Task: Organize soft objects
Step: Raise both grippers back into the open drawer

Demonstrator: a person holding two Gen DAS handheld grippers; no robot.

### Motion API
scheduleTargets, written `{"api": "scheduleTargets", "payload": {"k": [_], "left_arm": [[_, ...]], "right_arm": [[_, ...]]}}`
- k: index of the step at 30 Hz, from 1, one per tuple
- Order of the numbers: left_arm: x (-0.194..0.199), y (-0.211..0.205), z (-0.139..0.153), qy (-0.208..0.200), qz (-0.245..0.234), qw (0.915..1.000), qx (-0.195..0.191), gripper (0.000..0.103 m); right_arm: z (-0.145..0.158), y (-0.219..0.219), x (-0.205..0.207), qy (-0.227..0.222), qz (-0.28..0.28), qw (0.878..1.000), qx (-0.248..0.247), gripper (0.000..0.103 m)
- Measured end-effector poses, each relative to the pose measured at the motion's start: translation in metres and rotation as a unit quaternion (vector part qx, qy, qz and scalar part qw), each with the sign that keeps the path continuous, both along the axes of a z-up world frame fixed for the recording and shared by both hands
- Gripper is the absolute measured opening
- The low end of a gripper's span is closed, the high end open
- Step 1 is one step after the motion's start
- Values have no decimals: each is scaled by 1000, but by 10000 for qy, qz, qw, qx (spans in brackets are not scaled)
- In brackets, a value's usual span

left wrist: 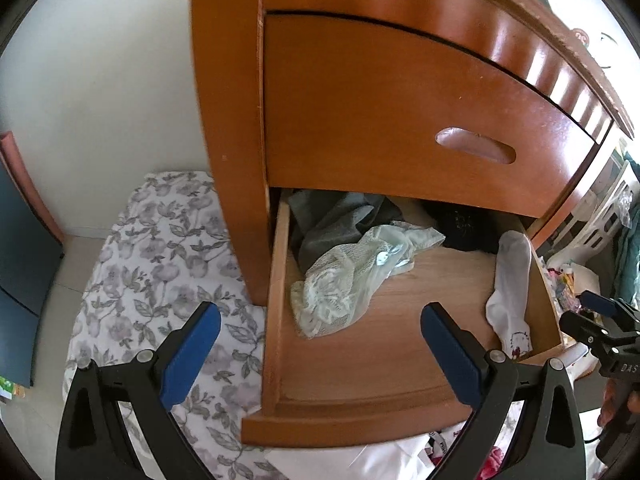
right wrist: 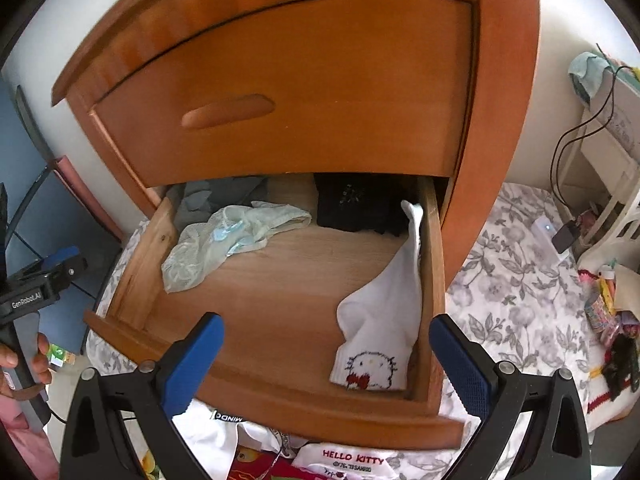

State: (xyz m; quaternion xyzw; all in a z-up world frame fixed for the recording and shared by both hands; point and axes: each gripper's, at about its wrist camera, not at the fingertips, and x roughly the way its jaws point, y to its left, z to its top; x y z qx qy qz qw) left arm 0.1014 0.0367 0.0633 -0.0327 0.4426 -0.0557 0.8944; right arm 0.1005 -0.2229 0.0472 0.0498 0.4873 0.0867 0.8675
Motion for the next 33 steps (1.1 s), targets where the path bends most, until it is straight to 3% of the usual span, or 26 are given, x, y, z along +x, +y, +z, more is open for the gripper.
{"api": "scheduleTargets", "payload": {"k": [7,12,20,27,33], "left_arm": [[36,-10,-7,497,-249,9984,-132,100],[52,-13,-9,610,-255,9976,-186,100],[71,-23,-27,1003,-471,9938,7,100],[81,-27,-46,1406,-572,9884,95,100],[84,-35,-55,1589,-718,9846,112,100]], "right_arm": [[-2,-10,34,301,24,9995,55,103],[-5,-21,54,358,-151,9992,-46,102],[-35,-14,68,917,146,9955,-202,84],[-62,-4,73,1572,454,9860,-336,83],[-74,0,78,1930,567,9786,-433,76]]}}
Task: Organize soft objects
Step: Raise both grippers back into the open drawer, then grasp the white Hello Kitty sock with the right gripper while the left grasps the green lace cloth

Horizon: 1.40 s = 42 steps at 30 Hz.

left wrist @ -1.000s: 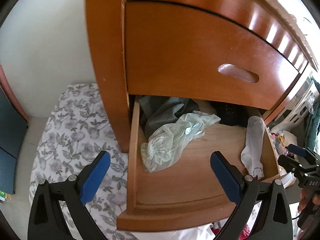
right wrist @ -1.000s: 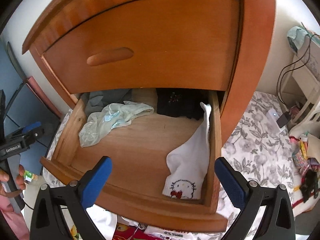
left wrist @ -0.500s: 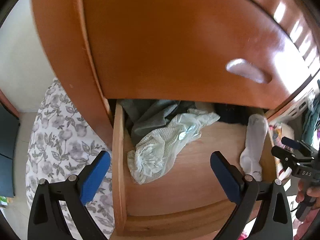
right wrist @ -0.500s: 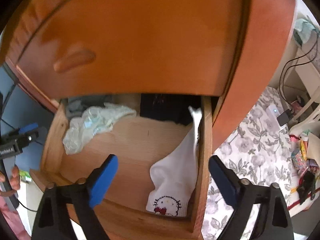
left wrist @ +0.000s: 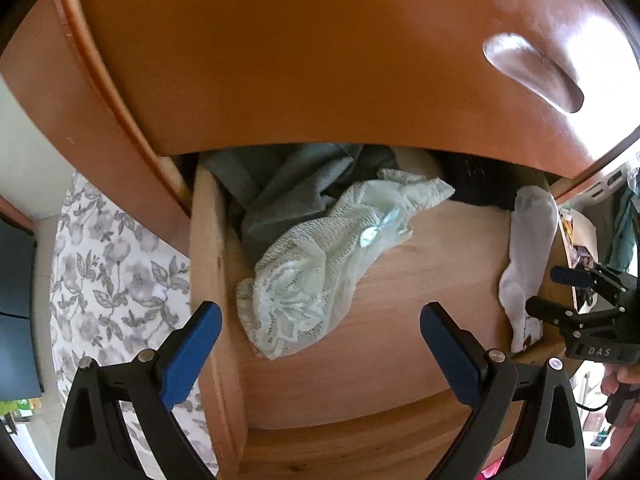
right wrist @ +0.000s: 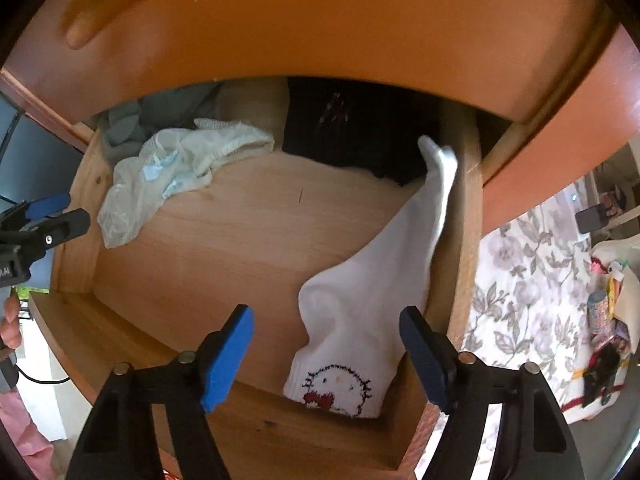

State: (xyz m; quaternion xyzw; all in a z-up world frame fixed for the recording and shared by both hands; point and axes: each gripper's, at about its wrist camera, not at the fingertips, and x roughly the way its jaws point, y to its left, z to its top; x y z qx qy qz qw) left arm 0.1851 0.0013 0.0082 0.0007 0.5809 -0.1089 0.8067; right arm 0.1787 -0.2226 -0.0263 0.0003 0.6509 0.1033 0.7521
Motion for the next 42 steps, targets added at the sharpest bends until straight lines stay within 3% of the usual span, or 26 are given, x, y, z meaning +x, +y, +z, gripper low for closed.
{"api": "scheduleTargets", "payload": {"k": [4,14,25,30,33,42], "left_arm": [[4,-5,-4,69,-73,9999,111,99],[10,-10,-15,254,-100,9994,224,99],[12,-12,-15,279,-79,9993,254,98],[13,-11,-14,269,-77,9993,257,98],[14,-11,-14,258,-53,9993,257,98],[15,-13,-14,264,-56,9993,269,93]], "right_arm": [[-12,2,2,234,69,9994,-224,65],[-27,23,-7,436,541,9946,-769,63],[-41,46,-17,583,950,9854,-1286,41],[-40,52,-20,538,979,9851,-1306,32],[-39,49,-19,505,914,9880,-1142,12],[-30,49,-26,287,752,9948,-626,7]]}}
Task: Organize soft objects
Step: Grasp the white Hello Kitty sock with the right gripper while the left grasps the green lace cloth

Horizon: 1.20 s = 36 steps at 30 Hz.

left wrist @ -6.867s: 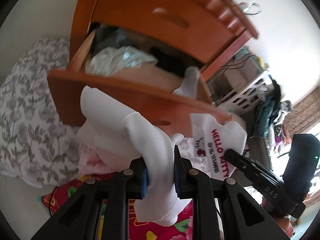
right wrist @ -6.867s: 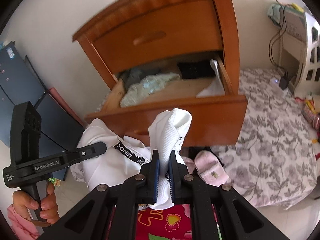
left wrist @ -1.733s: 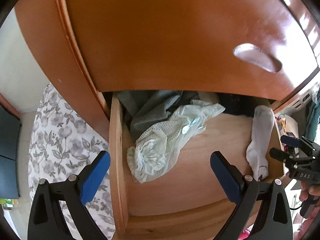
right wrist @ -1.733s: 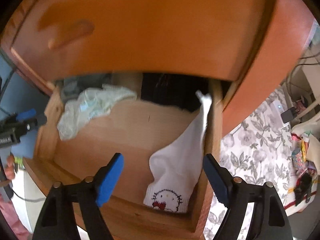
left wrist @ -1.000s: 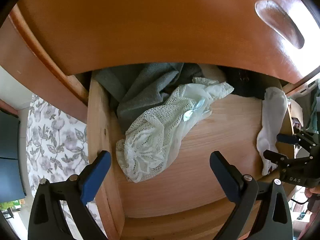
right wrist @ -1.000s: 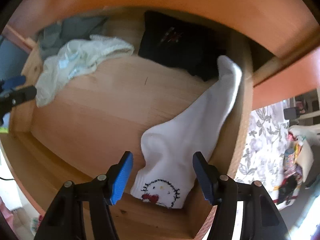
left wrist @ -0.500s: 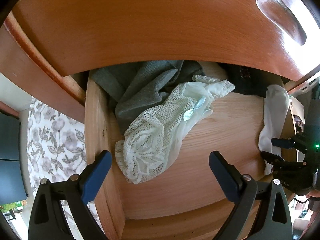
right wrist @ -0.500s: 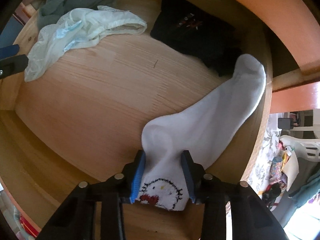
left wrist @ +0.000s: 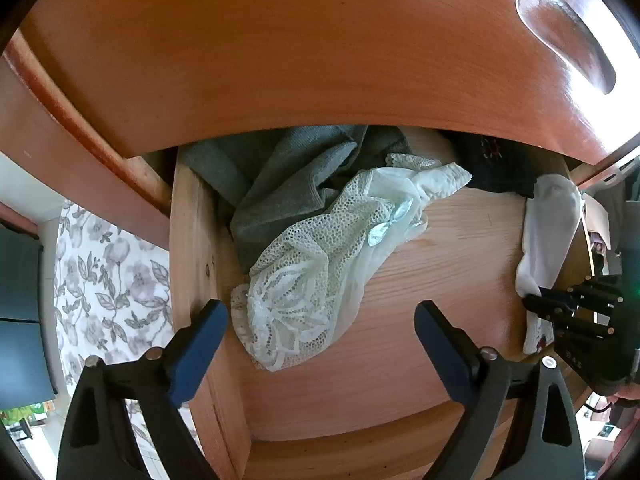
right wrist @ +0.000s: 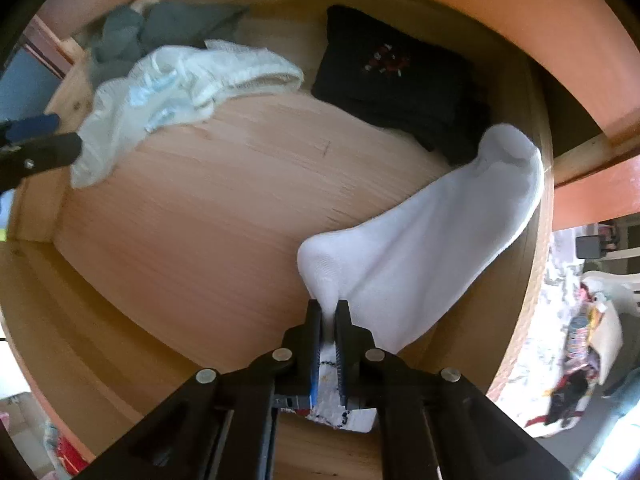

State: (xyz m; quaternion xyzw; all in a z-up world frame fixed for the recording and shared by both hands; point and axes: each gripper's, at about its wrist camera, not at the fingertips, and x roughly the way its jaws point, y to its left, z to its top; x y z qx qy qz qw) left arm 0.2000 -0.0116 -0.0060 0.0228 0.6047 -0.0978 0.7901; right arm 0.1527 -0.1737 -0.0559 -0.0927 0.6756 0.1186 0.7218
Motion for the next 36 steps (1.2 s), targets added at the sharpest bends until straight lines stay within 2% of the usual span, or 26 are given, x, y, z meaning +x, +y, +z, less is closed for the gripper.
{"api": "scheduleTargets", "payload": {"k": [6,11,15,18,21,26,31,33,36], "left_arm": [[3,-1,-2,52,0,10000,-39,85],[8,-8,-9,99,-54,9998,176,75],[13,-15,-12,72,-121,9986,517,68],[18,-20,-15,155,-133,9979,609,59],[22,-22,-20,247,-145,9969,734,56],[25,-21,-26,304,-175,9966,745,44],[25,-19,-34,349,-295,9955,833,33],[25,-19,-36,384,-341,9955,793,21],[19,-24,-40,449,-377,9961,664,13]], "right_arm": [[18,-4,-8,-271,-312,9967,693,7],[33,-4,-7,-426,-459,9926,1039,7],[44,-12,-10,-514,-442,9912,1140,7],[45,-19,-10,-575,-420,9905,1176,7],[46,-24,-8,-619,-438,9898,1207,7],[37,-28,-5,-637,-474,9891,1240,7],[42,-30,-10,-650,-496,9883,1287,7],[41,-30,-9,-653,-512,9881,1298,7],[41,-31,-9,-654,-538,9878,1309,7]]}}
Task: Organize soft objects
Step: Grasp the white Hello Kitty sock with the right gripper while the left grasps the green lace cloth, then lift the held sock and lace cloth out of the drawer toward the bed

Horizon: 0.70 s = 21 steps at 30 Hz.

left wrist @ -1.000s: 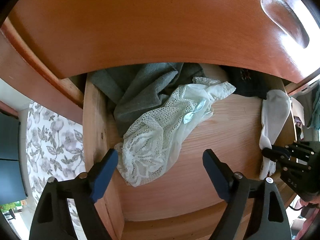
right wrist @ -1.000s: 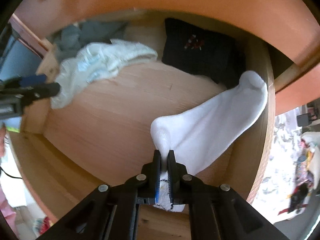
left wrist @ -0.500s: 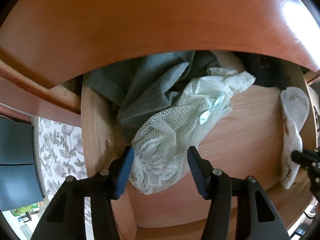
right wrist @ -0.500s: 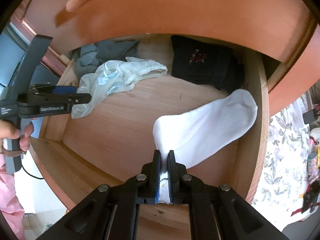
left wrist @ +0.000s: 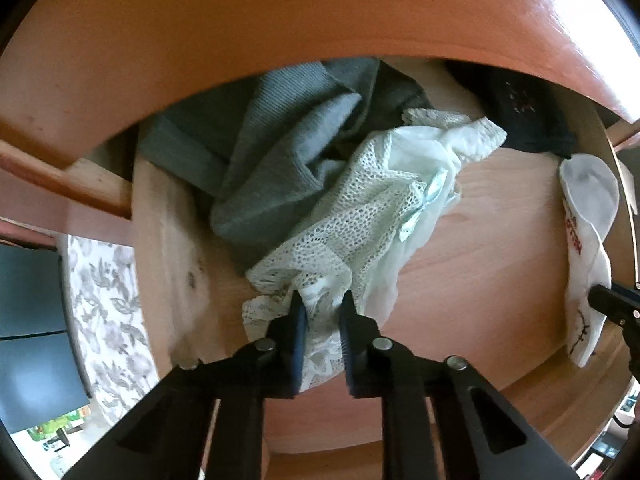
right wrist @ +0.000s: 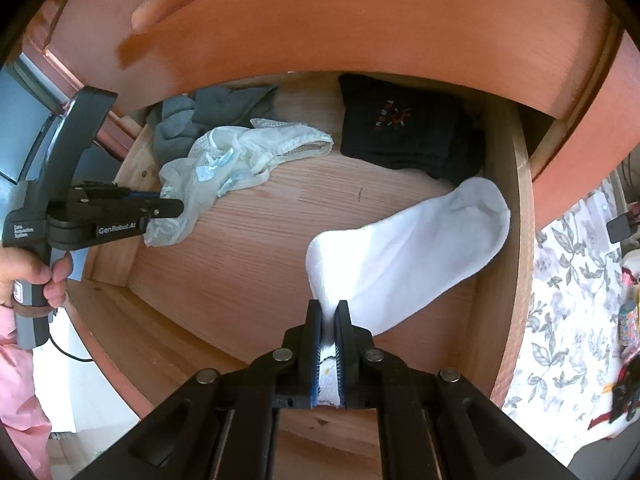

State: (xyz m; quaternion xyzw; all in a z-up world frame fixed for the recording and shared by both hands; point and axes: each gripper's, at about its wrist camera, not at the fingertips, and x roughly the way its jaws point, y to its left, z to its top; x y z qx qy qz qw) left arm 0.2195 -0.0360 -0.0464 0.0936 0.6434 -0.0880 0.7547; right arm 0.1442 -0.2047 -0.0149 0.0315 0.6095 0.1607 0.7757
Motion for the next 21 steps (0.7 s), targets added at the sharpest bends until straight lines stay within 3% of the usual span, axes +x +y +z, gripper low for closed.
{"api": "scheduleTargets", "payload": {"k": [15,21], "left_arm": [[-21,-5,-5,59,-437,9968,-674,8],[-25,9,2,-50,-353,9926,-1161,8]], "right_arm": [[-3,-4,-3,60,-173,9998,105,7],[-4,-7,-4,56,-286,9993,233,7]]}}
